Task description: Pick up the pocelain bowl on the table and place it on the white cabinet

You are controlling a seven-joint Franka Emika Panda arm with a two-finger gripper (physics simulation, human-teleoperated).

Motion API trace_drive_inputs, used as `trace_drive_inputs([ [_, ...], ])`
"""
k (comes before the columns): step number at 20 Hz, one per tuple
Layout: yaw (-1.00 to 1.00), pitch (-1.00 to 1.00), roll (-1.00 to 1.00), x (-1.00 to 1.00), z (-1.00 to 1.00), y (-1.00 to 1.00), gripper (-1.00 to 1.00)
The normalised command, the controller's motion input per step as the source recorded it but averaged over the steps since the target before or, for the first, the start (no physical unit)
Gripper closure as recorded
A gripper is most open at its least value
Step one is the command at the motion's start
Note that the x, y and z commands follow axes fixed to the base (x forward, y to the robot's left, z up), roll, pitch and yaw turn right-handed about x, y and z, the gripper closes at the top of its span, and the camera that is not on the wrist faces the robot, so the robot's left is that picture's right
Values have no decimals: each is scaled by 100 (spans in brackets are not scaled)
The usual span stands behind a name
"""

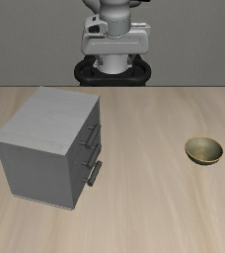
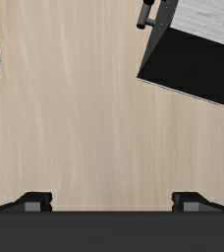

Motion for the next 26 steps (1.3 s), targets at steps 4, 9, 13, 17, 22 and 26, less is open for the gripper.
trace_drive_inputs([
  [4, 0, 0, 0, 0, 0, 100, -100],
  [9, 0, 0, 0, 0, 0, 100, -100],
  [13, 0, 0, 0, 0, 0, 100, -100],
  [17, 0, 0, 0, 0, 0, 100, -100],
  [22, 0, 0, 0, 60, 0, 40, -100],
  [26, 0, 0, 0, 100, 0, 0, -100],
])
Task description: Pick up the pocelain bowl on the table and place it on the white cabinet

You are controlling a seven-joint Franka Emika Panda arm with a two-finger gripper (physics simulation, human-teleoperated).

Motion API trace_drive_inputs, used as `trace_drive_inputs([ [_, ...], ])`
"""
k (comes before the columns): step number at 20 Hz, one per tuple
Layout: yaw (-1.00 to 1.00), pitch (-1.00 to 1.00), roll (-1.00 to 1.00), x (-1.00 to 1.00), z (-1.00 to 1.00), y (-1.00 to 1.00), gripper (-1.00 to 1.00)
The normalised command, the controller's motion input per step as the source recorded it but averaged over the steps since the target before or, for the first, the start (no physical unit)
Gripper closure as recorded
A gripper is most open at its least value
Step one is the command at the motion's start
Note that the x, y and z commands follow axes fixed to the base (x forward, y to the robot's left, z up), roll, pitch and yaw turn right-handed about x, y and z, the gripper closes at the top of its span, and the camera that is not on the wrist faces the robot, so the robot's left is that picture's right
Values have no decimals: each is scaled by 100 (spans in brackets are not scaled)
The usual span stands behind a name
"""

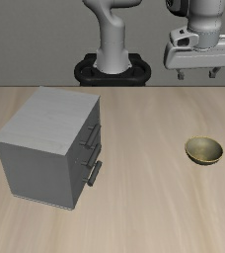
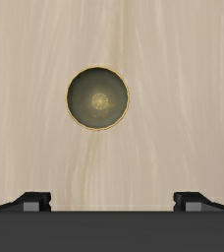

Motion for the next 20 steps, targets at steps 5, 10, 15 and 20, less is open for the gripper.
trace_drive_inputs([
  [5, 0, 0, 0, 100, 0, 0, -100],
  [10, 0, 0, 0, 40, -20, -40, -100],
  [15, 0, 0, 0, 0, -100, 0, -100],
  [20, 0, 0, 0, 0, -100, 0, -100],
])
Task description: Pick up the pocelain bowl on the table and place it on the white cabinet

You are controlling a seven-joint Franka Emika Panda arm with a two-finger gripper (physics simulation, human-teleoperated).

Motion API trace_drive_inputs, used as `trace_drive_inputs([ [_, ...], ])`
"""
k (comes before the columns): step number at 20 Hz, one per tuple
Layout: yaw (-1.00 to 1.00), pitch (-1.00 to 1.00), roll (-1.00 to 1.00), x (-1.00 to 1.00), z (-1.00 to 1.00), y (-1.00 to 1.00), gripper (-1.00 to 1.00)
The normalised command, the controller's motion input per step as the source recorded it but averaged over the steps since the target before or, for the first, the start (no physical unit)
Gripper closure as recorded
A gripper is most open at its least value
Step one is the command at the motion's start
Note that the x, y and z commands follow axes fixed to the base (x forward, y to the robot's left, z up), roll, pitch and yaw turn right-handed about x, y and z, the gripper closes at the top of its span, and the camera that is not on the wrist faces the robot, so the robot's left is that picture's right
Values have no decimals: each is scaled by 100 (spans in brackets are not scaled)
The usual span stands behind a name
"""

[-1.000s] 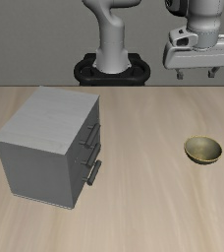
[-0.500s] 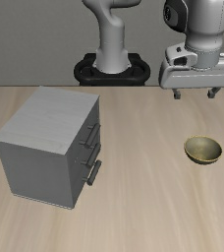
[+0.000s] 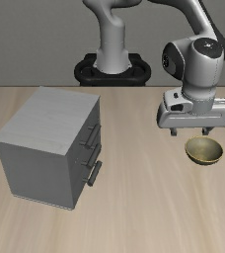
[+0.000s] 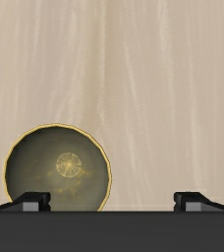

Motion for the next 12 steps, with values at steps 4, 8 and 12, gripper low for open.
trace_drive_inputs([
  [4, 0, 0, 0, 0, -100, 0, -100],
  [8, 0, 0, 0, 0, -50, 25, 100],
  [12, 0, 0, 0, 0, 0, 0, 100],
])
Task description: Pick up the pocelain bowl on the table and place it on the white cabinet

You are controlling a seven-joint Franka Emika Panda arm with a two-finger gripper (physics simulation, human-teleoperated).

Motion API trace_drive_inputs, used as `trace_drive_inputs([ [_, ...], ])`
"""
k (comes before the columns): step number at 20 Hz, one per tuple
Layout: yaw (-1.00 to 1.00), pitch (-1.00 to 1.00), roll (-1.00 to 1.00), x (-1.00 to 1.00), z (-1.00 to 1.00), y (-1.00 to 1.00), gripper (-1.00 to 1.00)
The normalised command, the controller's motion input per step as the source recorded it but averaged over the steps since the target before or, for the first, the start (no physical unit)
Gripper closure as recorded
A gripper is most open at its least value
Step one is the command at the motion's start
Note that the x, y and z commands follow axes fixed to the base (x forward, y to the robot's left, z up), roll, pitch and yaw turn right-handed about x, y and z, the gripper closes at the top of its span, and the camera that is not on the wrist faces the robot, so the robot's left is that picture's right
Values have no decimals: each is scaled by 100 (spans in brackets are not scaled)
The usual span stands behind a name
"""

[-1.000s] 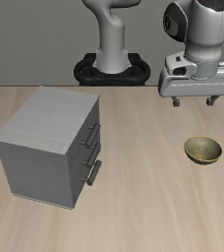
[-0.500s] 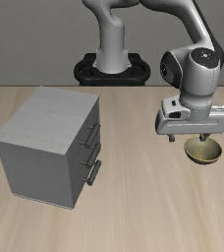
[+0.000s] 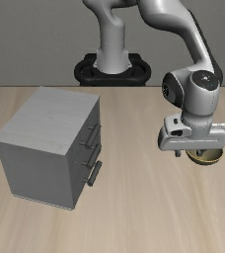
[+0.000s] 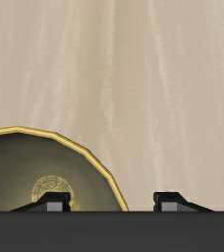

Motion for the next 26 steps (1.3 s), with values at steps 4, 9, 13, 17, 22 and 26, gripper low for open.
trace_drive_inputs([
  [4, 0, 0, 0, 0, 0, 0, 100],
  [9, 0, 0, 0, 0, 40, 0, 100],
  [13, 0, 0, 0, 0, 100, 0, 100],
  [17, 0, 0, 0, 0, 100, 0, 100],
  [22, 0, 0, 0, 0, 100, 0, 100],
  [26, 0, 0, 0, 0, 100, 0, 100],
])
